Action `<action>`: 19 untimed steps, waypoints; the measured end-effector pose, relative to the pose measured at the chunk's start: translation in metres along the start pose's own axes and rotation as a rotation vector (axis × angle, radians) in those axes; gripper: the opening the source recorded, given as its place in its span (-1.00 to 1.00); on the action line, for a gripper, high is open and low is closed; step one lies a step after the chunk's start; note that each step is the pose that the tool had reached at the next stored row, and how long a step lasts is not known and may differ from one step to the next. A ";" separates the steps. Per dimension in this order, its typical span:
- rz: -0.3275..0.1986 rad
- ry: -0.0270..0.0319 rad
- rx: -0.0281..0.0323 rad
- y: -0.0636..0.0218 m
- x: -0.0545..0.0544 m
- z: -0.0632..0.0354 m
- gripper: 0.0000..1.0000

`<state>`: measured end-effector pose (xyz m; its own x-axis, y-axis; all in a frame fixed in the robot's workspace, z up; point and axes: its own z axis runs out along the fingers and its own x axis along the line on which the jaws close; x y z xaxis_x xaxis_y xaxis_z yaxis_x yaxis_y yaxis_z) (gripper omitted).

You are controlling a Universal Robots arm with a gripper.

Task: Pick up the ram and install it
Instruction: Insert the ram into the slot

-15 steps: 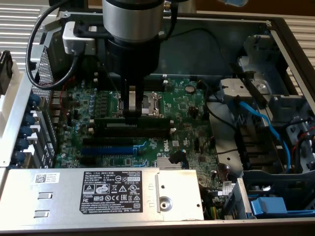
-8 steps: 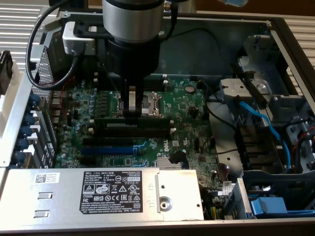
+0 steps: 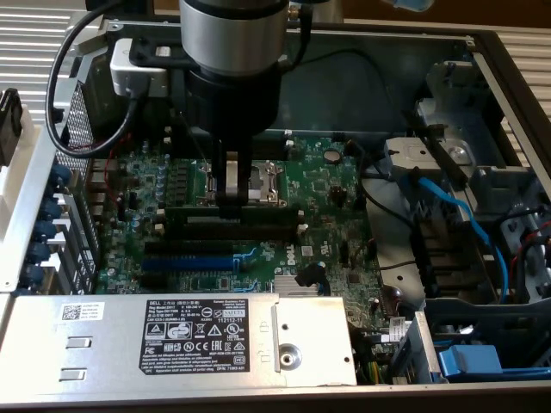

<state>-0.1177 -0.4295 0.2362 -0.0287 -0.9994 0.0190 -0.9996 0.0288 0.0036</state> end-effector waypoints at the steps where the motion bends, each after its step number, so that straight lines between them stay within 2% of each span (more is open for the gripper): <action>1: 0.000 0.0000 0.0000 0.0000 0.000 0.0001 -0.76; 19: 0.002 -0.0003 -0.0004 0.0005 0.000 0.0037 -0.76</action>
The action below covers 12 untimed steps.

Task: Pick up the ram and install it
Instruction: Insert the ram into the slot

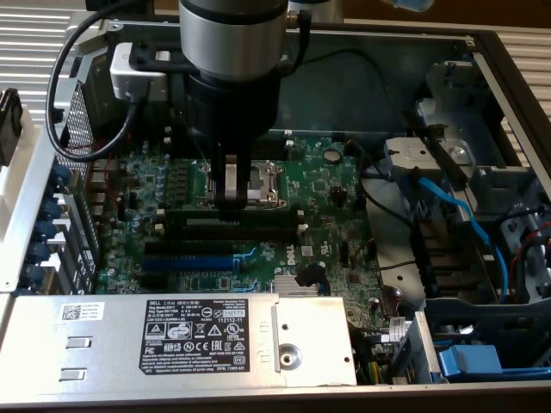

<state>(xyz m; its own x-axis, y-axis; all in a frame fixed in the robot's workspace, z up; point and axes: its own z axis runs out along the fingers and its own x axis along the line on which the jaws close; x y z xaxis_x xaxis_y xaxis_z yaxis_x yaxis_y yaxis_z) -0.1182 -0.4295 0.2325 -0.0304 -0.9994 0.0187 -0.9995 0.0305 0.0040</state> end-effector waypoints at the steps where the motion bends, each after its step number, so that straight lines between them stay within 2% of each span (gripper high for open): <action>1: 0.000 0.0002 -0.0004 0.0000 0.000 0.0002 -0.76; 12: 0.000 0.0002 -0.0027 0.0000 0.000 0.0034 -0.76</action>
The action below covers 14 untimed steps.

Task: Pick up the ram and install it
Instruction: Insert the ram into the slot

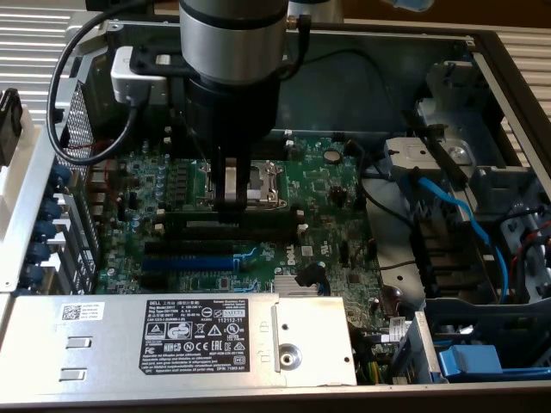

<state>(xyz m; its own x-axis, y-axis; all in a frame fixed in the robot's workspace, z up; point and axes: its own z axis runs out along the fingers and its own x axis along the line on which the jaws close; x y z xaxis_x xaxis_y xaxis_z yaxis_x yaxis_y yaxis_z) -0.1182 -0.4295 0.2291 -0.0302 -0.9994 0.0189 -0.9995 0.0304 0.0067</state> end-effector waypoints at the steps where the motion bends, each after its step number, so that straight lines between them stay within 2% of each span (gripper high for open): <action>1: 0.000 0.0001 -0.0003 0.0000 0.000 0.0002 -0.76; 14: 0.000 0.0000 -0.0026 -0.0001 0.000 0.0028 -0.76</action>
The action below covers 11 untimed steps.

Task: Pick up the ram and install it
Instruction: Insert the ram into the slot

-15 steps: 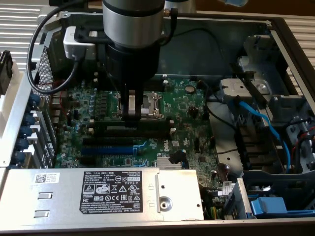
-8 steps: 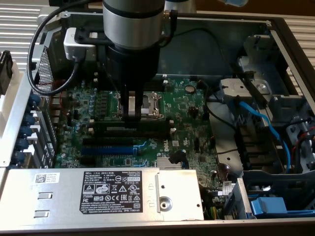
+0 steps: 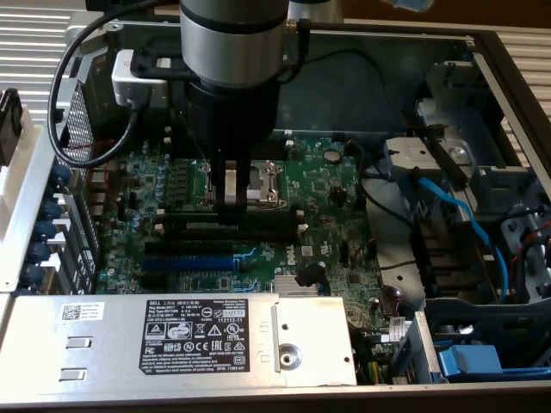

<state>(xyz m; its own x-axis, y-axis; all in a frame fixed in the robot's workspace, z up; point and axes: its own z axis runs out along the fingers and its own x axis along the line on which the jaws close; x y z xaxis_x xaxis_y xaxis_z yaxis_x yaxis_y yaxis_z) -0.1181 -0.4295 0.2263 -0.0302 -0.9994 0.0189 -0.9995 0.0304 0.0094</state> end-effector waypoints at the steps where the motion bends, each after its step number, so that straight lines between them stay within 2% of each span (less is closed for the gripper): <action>1: 0.000 0.0000 0.0000 0.0000 0.000 0.0000 -0.76; 11: 0.000 0.0000 0.0000 0.0000 0.000 0.0000 -0.76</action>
<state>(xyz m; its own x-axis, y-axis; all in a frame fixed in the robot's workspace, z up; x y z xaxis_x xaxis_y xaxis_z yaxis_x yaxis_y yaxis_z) -0.1181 -0.4295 0.2263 -0.0302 -0.9994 0.0189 -0.9995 0.0303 0.0094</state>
